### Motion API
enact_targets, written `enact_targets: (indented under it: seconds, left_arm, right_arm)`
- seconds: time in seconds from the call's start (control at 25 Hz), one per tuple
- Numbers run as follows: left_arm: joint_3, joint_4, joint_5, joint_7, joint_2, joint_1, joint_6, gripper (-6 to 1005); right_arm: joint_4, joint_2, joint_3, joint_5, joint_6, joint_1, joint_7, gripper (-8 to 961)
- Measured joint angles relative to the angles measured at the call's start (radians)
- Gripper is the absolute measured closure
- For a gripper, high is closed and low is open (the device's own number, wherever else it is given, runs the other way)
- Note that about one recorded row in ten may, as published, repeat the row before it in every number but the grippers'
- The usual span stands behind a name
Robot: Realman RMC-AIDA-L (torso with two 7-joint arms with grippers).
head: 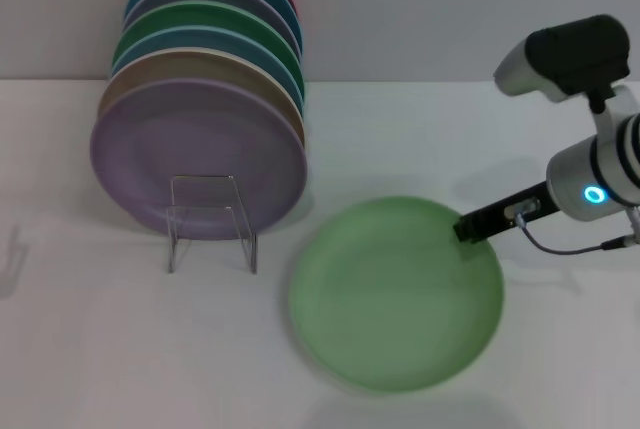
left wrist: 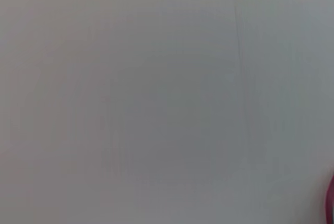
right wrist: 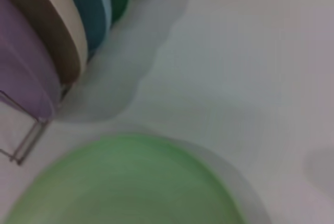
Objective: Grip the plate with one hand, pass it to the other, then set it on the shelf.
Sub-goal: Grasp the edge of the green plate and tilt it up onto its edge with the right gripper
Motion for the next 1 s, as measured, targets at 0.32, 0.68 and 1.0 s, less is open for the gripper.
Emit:
enact_targets:
  seconds: [0.32,0.68,1.0]
  left_arm:
    - [0.012,-0.013,0.007,-0.008,-0.002,0.026,0.137,189]
    - [0.212,-0.019,0.012,-0.135,0.050,-0.017,0.285,189]
    - [0.226,-0.095,0.011,-0.164,0.121,-0.088,0.177,201]
  right_arm:
    - [0.149,-0.001,0.004,0.083,0.005,-0.087,-0.051,928]
    - [0.396,0.001,-0.001,0.302,-0.159,-0.340,-0.347,932]
    - [0.430,0.005,-0.004,0.450,-0.326,-0.467,-0.604,933]
